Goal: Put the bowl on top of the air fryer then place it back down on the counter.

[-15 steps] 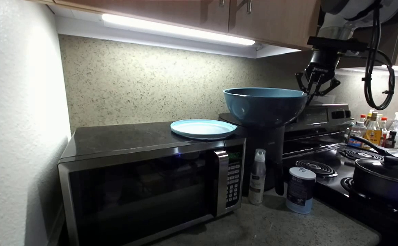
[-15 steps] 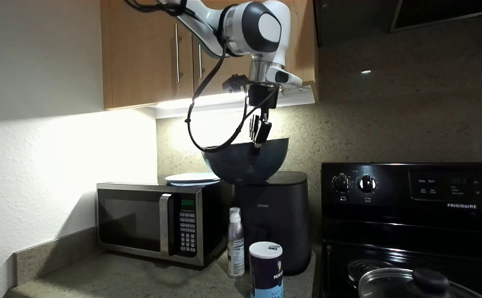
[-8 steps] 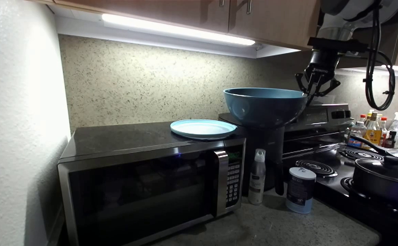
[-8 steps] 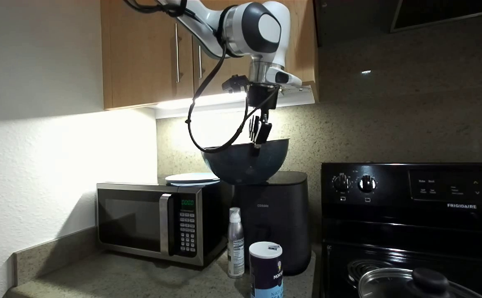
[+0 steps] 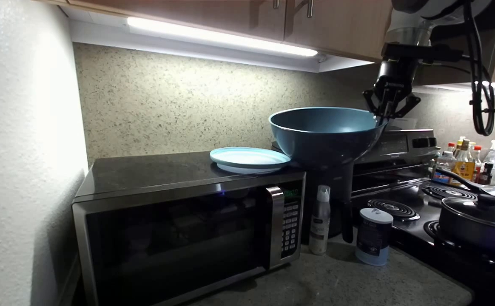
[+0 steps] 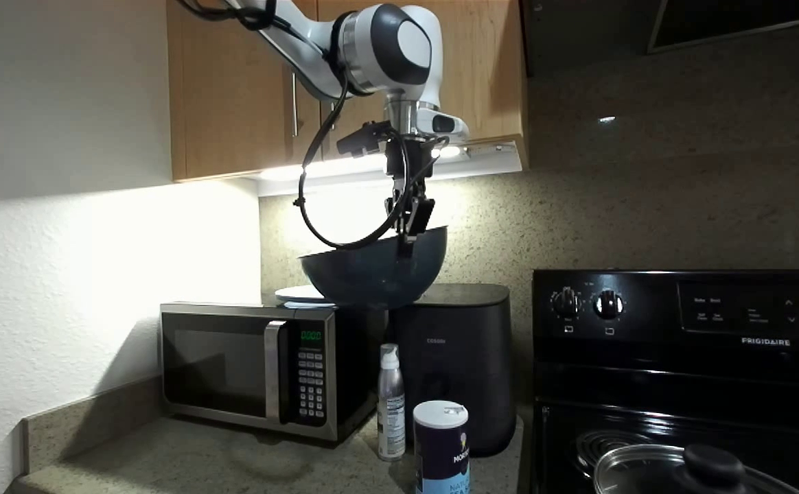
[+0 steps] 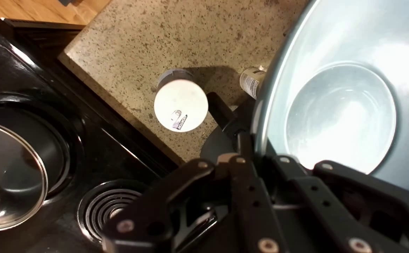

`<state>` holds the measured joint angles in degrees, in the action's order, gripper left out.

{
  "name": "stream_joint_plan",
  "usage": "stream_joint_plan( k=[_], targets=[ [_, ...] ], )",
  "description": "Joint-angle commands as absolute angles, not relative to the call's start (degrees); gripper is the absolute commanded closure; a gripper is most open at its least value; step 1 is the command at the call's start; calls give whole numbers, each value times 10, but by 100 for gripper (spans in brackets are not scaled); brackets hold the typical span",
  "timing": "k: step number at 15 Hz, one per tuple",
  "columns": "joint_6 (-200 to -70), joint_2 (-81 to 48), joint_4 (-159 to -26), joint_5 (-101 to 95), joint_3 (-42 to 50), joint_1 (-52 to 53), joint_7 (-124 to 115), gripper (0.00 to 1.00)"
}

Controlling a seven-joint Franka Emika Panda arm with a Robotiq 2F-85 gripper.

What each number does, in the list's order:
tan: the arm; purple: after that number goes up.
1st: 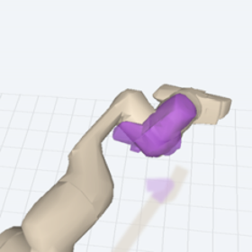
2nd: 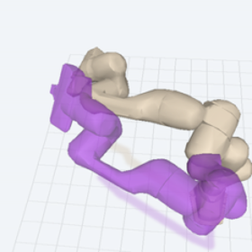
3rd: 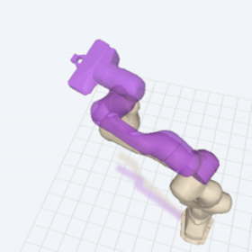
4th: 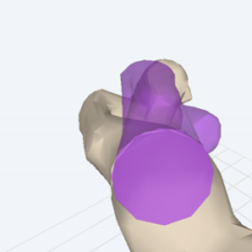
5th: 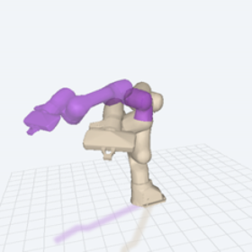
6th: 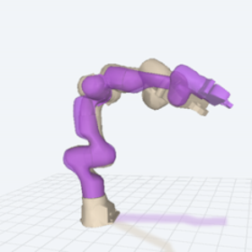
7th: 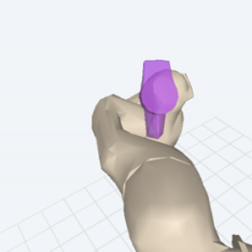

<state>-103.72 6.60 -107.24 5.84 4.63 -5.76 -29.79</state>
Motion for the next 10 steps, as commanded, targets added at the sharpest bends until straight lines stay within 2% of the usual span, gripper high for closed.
stream_joint_plan(
  k=[1,10],
  targets=[
    [-1038,88,-1100,34,36,-56,-301,94],
    [-1062,104,-1111,37,34,-55,-264,94]
  ],
)
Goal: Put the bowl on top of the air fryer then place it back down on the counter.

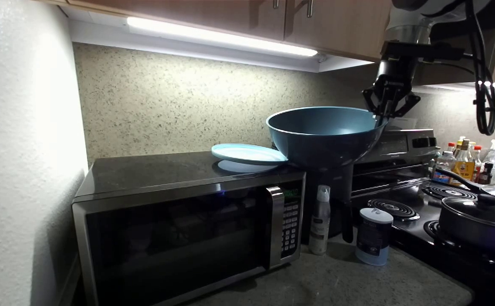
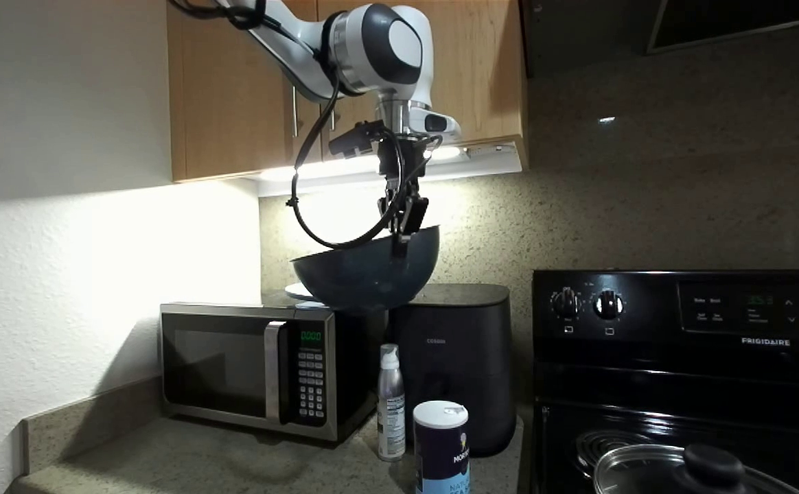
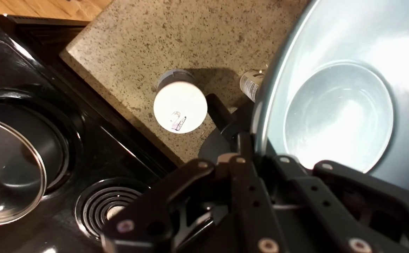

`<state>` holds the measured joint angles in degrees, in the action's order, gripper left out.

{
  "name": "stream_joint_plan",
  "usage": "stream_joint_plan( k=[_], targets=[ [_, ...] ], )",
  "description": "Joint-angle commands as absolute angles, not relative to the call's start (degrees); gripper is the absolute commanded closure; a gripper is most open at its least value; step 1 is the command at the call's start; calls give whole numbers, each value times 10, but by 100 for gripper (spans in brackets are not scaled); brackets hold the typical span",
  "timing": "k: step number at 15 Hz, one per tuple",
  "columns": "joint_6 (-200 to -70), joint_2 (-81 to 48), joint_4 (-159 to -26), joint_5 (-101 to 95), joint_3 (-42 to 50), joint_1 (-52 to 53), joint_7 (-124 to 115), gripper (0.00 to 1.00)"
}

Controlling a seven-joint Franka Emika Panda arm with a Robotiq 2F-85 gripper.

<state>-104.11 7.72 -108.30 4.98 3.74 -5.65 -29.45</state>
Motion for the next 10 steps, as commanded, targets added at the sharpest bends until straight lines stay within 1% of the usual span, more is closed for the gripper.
stream_joint_plan(
  k=[1,10],
  targets=[
    [-1060,111,-1118,35,33,-53,-243,94],
    [-1078,204,-1210,24,31,-46,-98,94]
  ],
)
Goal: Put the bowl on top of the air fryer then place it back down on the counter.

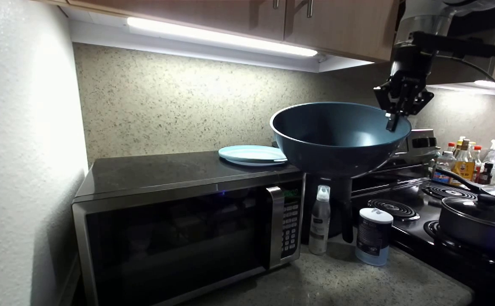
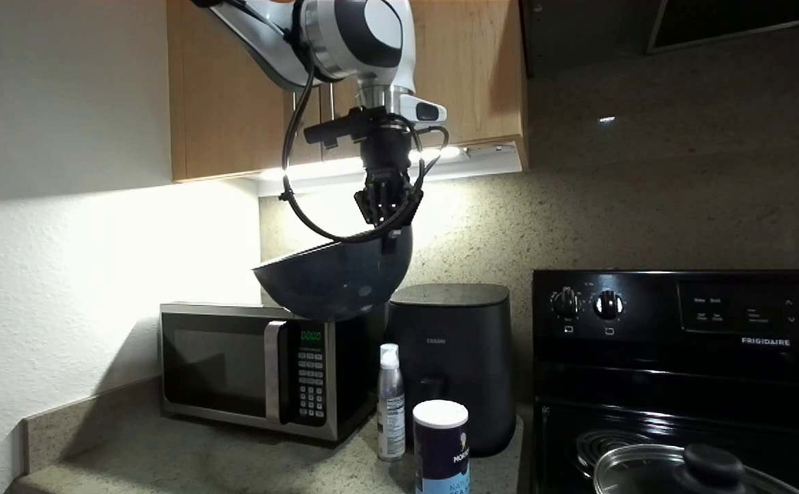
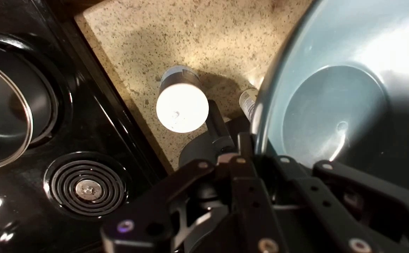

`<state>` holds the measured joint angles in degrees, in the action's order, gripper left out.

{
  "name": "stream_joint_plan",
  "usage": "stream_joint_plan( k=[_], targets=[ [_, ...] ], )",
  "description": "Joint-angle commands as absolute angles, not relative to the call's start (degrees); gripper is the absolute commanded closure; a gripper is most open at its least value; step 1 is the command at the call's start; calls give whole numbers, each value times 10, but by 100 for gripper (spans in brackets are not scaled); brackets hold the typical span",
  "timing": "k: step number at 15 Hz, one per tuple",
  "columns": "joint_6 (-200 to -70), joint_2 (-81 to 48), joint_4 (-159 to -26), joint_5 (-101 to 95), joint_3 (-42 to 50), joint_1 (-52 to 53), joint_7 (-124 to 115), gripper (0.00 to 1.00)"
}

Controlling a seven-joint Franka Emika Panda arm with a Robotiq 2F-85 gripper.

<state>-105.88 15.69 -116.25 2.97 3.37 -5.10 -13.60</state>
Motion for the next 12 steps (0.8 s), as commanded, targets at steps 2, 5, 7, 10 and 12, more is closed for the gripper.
stream_joint_plan(
  k=[2,5,7,10,12],
  targets=[
    [-1075,216,-1224,26,28,-42,-81,94],
    [-1057,210,-1226,28,20,-36,-81,94],
    [-1057,198,-1220,30,20,-40,-92,93],
    [-1057,193,-1221,30,22,-40,-92,93],
    [-1057,193,-1226,25,19,-38,-86,94]
  ],
)
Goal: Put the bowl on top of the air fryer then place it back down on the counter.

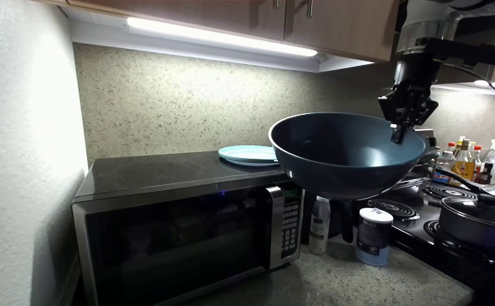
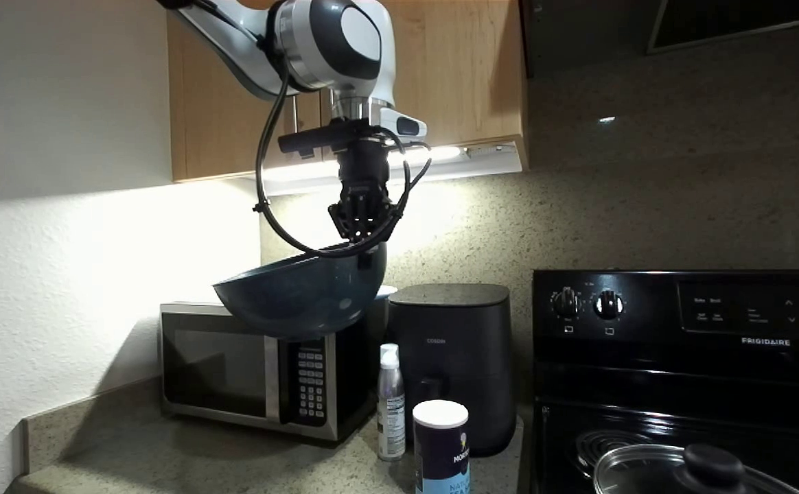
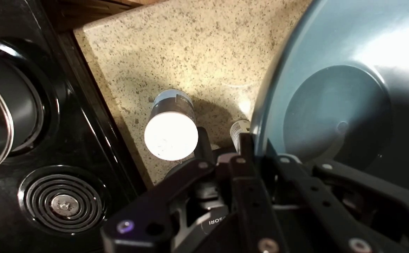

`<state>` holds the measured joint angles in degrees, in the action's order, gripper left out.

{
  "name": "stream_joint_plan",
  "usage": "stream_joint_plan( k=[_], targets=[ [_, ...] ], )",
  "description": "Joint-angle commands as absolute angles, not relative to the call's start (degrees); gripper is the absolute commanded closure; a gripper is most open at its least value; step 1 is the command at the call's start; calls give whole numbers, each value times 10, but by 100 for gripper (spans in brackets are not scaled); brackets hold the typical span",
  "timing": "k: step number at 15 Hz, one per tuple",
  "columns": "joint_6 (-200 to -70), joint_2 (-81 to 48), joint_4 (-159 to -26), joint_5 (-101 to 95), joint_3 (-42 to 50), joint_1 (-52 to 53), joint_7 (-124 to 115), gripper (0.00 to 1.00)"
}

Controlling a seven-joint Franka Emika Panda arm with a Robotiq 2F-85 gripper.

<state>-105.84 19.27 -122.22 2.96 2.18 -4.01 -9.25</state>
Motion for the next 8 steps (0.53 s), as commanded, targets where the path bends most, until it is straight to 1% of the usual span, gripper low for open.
stream_joint_plan(
  k=[1,8],
  targets=[
    [-1055,192,-1230,20,15,-36,-84,94],
    [-1022,182,-1257,-19,-22,-5,-73,94]
  ],
)
